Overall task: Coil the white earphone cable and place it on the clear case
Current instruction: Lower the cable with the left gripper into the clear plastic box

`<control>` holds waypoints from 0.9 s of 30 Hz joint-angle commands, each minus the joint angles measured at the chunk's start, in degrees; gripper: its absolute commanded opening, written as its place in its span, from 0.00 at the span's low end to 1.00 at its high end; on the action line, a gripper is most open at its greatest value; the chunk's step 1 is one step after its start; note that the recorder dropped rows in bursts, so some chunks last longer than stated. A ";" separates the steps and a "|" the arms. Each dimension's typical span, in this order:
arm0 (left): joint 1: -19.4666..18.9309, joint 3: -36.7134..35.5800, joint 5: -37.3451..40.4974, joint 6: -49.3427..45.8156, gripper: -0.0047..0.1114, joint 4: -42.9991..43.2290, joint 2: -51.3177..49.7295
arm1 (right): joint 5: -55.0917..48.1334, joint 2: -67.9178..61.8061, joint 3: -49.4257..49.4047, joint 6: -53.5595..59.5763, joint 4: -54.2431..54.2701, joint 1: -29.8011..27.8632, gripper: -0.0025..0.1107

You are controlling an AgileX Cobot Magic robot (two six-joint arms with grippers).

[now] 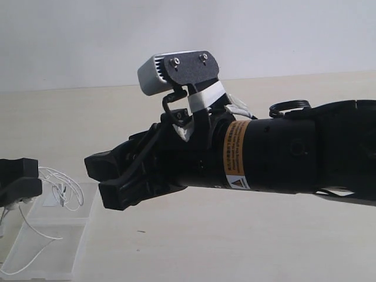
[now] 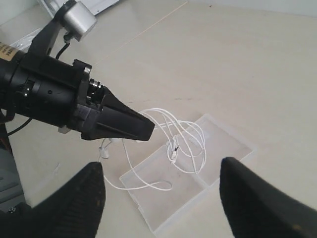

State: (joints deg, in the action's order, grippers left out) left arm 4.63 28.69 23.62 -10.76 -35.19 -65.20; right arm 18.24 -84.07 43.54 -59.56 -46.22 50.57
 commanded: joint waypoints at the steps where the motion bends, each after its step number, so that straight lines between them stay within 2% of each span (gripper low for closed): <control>1: 0.02 -0.19 -1.53 2.95 0.04 -0.50 -1.44 | 0.53 0.39 0.23 -0.36 -0.35 0.10 0.58; 14: 0.02 -0.25 0.34 3.45 0.04 1.63 -2.80 | 0.64 0.39 0.23 -0.36 -1.07 0.10 0.58; 20: 0.02 -3.09 -3.98 8.41 0.04 1.39 -3.36 | 0.64 0.39 0.23 -0.36 -1.07 0.10 0.58; 27: 0.02 -6.02 -7.91 8.39 0.04 -1.81 -3.43 | 0.62 0.29 0.23 -0.36 -0.96 0.10 0.58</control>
State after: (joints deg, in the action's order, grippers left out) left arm 4.63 23.26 18.07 -2.78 -35.57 -68.54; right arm 18.34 -84.07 43.54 -59.92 -46.82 50.57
